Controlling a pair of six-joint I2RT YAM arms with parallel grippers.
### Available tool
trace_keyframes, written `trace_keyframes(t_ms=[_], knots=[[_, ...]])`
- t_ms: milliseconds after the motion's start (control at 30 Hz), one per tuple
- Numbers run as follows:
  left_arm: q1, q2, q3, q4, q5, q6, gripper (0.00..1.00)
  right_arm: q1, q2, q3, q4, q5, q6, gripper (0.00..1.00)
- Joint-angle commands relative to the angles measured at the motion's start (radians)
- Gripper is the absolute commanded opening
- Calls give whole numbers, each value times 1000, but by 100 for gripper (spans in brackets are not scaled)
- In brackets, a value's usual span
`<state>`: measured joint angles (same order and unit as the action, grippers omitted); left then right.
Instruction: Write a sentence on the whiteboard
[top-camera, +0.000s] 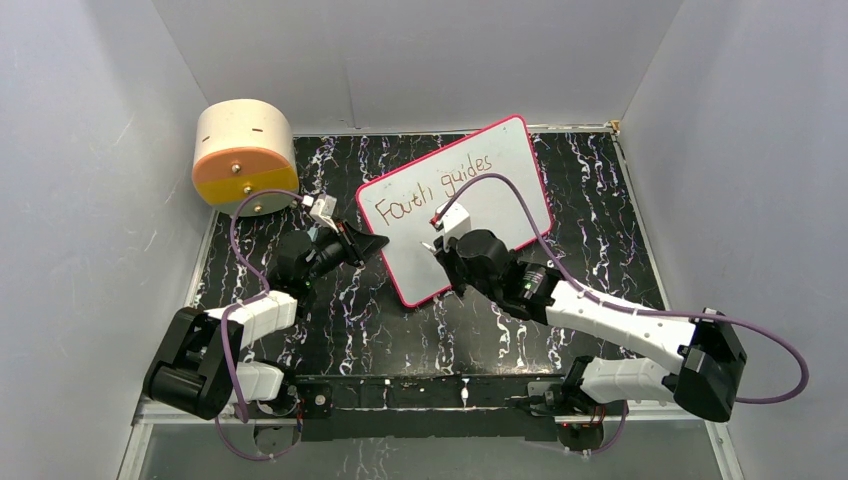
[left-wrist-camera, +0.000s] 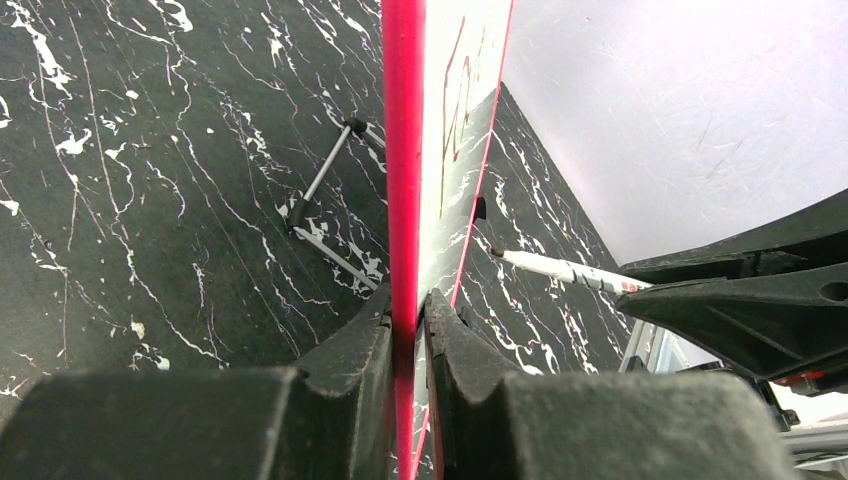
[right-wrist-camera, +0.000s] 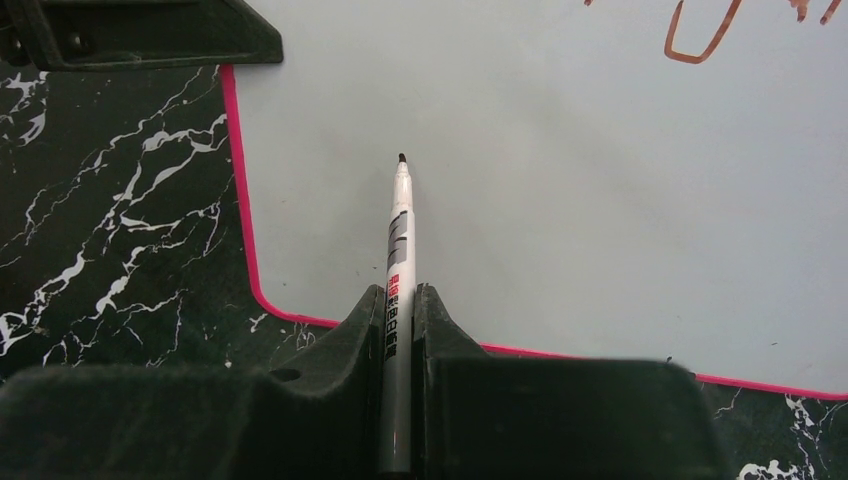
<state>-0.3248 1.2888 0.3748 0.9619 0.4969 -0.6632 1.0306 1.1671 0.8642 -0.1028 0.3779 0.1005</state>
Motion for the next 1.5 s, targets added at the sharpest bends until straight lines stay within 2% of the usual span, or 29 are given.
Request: trace_keyframes(t_ms=[0,300,1067,1467], knots=[[-7,12,1,-14,-10,38,0,16,15,56,88,82,-12,0],[-8,13,2,-15,-7,37,0,23,49,48,165,123,-19,0],[-13,6,4,-17,-3,34,0,22,121,63,184,154,-23,0],[-14,4,4,-19,-2,36,0,23,128,70,194,79,-34,0]])
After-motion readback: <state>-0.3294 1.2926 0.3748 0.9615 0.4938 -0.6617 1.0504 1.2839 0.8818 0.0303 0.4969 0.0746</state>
